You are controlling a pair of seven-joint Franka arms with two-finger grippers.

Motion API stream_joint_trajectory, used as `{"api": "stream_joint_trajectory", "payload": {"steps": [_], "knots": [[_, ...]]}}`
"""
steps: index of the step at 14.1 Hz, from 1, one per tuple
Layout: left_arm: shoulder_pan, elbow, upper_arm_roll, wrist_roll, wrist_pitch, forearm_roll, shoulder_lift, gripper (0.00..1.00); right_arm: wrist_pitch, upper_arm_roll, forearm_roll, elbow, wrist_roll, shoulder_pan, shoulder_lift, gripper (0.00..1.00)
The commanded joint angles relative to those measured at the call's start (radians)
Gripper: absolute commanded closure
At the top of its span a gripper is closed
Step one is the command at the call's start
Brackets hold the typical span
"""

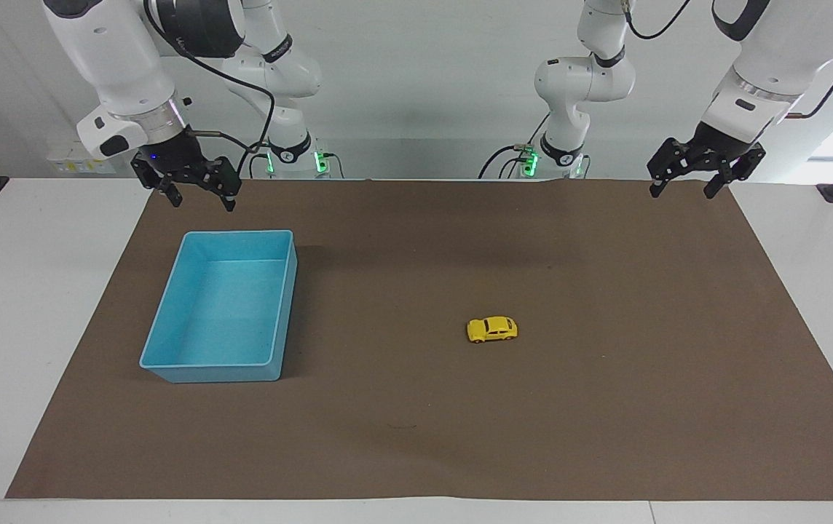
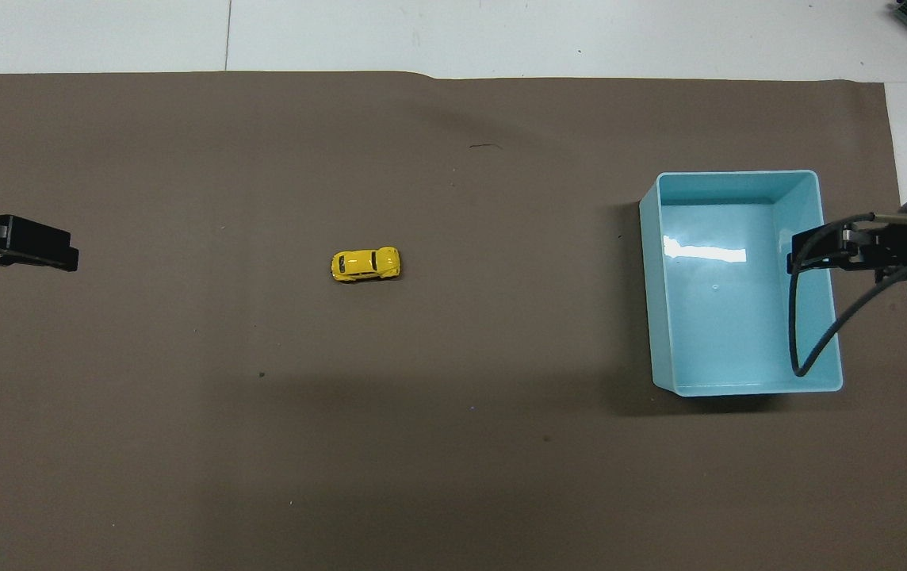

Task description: Wind up and store yellow beetle car

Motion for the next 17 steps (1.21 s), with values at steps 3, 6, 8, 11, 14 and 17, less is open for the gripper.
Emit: {"api": "stream_joint_trajectory", "payload": {"steps": [3,6,8,11,14,17], "knots": [[0.016,-0.034,-0.012,0.002,0.004,0.005,-0.028,0.00,0.000,0.001,0.014,-0.017,-0.025,-0.009,-0.018,0.00],[0.014,-0.032,-0.010,-0.002,0.010,0.003,-0.027,0.00,0.000,0.001,0.014,-0.017,-0.023,-0.009,-0.018,0.00],[0.014,-0.032,-0.012,-0.004,0.010,0.003,-0.027,0.00,-0.001,0.001,0.014,-0.017,-0.025,-0.009,-0.018,0.00],[0.014,-0.032,-0.010,-0.004,0.012,0.003,-0.027,0.00,0.000,0.001,0.014,-0.017,-0.025,-0.009,-0.018,0.00],[0.014,-0.034,-0.012,0.004,0.013,0.003,-0.027,0.00,-0.001,0.001,0.014,-0.017,-0.023,-0.009,-0.018,0.00],[0.006,-0.034,-0.012,0.004,0.015,0.003,-0.025,0.00,0.000,0.001,0.014,-0.017,-0.025,-0.009,-0.018,0.00]]}}
